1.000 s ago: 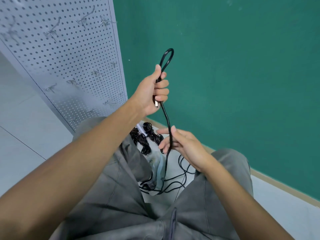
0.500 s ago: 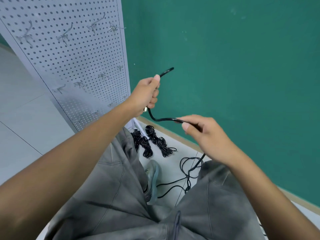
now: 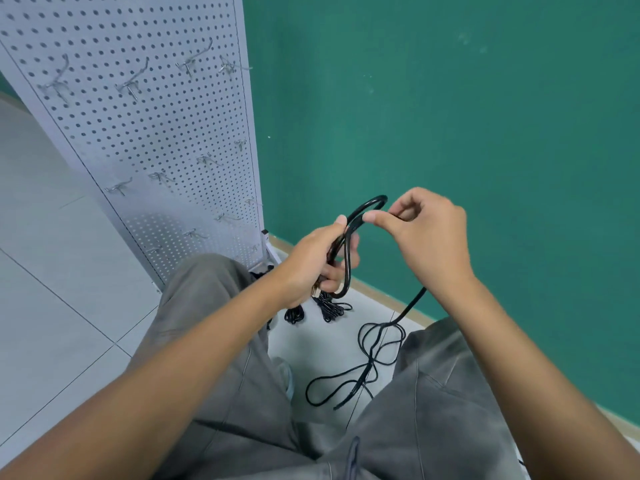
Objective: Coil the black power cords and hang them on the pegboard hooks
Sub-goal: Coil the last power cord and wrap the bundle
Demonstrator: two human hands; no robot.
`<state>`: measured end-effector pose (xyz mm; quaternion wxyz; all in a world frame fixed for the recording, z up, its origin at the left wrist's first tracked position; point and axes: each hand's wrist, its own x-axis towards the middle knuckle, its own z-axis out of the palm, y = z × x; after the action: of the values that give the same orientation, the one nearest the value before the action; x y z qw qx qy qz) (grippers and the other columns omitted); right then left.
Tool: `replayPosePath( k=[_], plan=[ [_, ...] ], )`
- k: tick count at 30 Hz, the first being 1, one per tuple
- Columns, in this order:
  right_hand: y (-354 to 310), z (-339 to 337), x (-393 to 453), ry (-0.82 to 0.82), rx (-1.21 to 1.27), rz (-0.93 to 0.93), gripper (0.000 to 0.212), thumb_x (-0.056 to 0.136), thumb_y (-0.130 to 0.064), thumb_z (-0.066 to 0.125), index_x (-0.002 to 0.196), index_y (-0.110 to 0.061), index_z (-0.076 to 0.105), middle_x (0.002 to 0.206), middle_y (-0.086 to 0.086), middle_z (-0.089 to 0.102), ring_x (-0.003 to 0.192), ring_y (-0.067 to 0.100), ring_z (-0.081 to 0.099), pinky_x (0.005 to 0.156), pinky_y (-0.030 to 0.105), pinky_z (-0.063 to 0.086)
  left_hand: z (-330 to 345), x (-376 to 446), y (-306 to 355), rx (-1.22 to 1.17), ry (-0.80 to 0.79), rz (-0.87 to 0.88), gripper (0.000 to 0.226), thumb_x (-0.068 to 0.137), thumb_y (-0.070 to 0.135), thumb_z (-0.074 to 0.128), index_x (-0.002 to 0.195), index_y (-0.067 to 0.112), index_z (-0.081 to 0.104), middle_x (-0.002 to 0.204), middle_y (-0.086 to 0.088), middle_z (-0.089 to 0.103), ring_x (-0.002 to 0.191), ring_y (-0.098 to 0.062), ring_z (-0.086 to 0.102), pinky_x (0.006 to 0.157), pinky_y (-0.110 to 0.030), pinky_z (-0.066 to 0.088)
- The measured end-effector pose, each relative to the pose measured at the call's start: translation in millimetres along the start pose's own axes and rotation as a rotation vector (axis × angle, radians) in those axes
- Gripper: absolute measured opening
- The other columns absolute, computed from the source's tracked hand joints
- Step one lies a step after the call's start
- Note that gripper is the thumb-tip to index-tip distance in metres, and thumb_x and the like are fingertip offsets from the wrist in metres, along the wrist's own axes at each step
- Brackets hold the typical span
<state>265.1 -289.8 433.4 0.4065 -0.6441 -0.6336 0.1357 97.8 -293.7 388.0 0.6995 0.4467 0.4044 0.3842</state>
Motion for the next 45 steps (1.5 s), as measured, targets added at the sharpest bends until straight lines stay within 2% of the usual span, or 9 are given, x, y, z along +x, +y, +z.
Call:
replayPosePath(
  k=[3,6,12,16,25,29,38,42,45],
  plan=[
    [-3,2,-1,0.013,-0.062,0.029,0.047,0.069,-0.056,0.086,0.072,-0.019,0.058,0.057,-0.004,0.059,0.053,0.012,0.05,0.056,0.026,0.041,6,-11,5,0.098,-0.052,-0.002,0.043,0.104,0.057,0.038,0.092,0.018,0.049,0.066,0.002,0.051,0.046,-0.007,0.018,0.039,-0.017,0.02],
    [-7,4,-4,-0.006,-0.003,-0.009,0.039,0.075,-0.043,0.087,0.076,-0.016,0.058,0.061,-0.005,0.059,0.054,0.006,0.049,0.054,0.017,0.039,3,-17,9,0.19,-0.086,0.008,0.024,0.107,0.036,0.051,0.094,0.016,0.045,0.069,0.0,0.051,0.049,-0.01,0.025,0.039,-0.017,0.02],
    [13,15,-13,-0.185,0.381,0.018,0.013,0.097,-0.018,0.069,0.085,-0.019,0.063,0.074,-0.013,0.061,0.066,0.008,0.05,0.067,0.02,0.043,-10,-26,27,-0.18,-0.185,0.026,0.02,0.109,0.024,0.038,0.095,0.016,0.049,0.066,0.002,0.046,0.048,-0.008,0.018,0.04,-0.019,0.013],
    [22,18,-23,-0.187,0.523,0.074,0.045,0.096,-0.038,0.065,0.078,0.003,0.057,0.065,0.009,0.05,0.062,0.012,0.043,0.061,0.021,0.038,-21,-27,29,-0.249,-0.162,0.078,0.024,0.106,0.037,0.042,0.096,0.017,0.052,0.068,0.003,0.045,0.053,-0.01,0.018,0.049,-0.025,0.012],
    [-33,18,-16,-0.26,0.992,0.222,0.031,0.097,-0.034,0.055,0.094,-0.004,0.06,0.125,0.01,0.07,0.117,0.022,0.068,0.098,0.04,0.057,-13,-35,8,-0.02,-0.006,0.014,0.035,0.11,0.041,0.038,0.097,0.012,0.051,0.079,-0.005,0.063,0.055,-0.015,0.037,0.049,-0.022,0.03],
    [-49,23,-24,-0.307,1.087,0.311,0.027,0.109,-0.029,0.043,0.107,-0.004,0.052,0.121,0.014,0.073,0.113,0.028,0.07,0.099,0.039,0.057,-9,-39,0,-0.004,0.006,0.072,0.033,0.111,0.03,0.038,0.084,0.013,0.044,0.077,-0.004,0.053,0.063,-0.018,0.054,0.055,-0.022,0.04],
    [-70,8,-50,-0.381,1.254,0.346,0.024,0.112,-0.029,0.034,0.117,-0.011,0.048,0.117,0.03,0.07,0.116,0.043,0.067,0.106,0.051,0.051,-8,-62,-2,0.484,0.08,0.363,0.034,0.105,0.04,0.042,0.078,0.02,0.045,0.069,0.014,0.044,0.068,-0.011,0.038,0.065,-0.025,0.033],
    [-81,-3,-62,-0.457,1.306,0.31,0.037,0.112,-0.028,0.03,0.125,-0.003,0.054,0.119,0.029,0.069,0.119,0.04,0.066,0.108,0.048,0.05,-3,-82,2,0.439,0.077,0.427,0.029,0.11,0.034,0.042,0.116,0.017,0.065,0.11,0.007,0.072,0.104,-0.007,0.066,0.093,-0.021,0.051],
    [-90,-7,-70,-0.504,1.226,0.25,0.04,0.113,-0.027,0.028,0.127,-0.003,0.057,0.122,0.024,0.07,0.123,0.034,0.065,0.109,0.045,0.049,2,-102,6,0.195,-0.036,0.338,0.033,0.111,0.03,0.036,0.114,0.007,0.059,0.094,-0.012,0.074,0.082,-0.032,0.075,0.075,-0.034,0.062]
  ],
)
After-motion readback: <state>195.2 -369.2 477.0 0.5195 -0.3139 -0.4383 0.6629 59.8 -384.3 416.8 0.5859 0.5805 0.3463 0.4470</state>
